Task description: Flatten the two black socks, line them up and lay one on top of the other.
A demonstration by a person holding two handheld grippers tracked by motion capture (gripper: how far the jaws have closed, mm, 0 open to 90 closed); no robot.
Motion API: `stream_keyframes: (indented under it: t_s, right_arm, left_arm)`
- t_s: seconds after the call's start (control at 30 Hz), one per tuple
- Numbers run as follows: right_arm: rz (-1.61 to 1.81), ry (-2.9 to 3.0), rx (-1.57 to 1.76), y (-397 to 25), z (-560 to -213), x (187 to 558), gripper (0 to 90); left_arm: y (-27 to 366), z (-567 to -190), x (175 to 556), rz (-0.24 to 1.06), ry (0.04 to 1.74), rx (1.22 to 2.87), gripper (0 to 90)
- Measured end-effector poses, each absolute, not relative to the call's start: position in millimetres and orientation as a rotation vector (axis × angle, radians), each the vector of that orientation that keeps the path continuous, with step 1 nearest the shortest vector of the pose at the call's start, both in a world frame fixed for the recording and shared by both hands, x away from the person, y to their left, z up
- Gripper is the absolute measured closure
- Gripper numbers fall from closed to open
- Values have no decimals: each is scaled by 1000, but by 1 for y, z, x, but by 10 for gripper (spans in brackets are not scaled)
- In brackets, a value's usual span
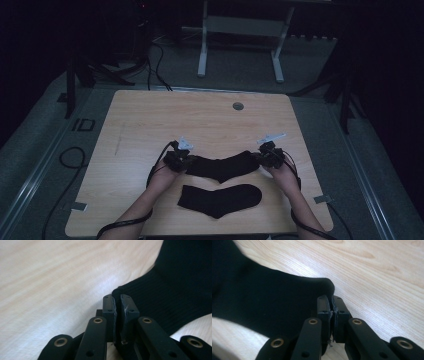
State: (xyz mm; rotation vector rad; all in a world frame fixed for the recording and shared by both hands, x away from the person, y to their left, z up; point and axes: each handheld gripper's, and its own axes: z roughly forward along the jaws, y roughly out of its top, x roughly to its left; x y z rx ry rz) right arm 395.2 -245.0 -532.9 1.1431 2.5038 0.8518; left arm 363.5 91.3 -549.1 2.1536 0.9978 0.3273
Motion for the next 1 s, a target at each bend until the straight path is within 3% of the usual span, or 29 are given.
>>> stream_keyframes:
  t_s: [0.57, 1.0]
  right_arm:
    - [1028, 2404, 976, -243, -463, 356, 864]
    - [1105, 2432, 908, -253, -452, 284, 864]
  left_arm:
    - [117, -475, 329, 332, 901, 2094, 851]
    - [130, -466, 280, 191, 837, 2095, 850]
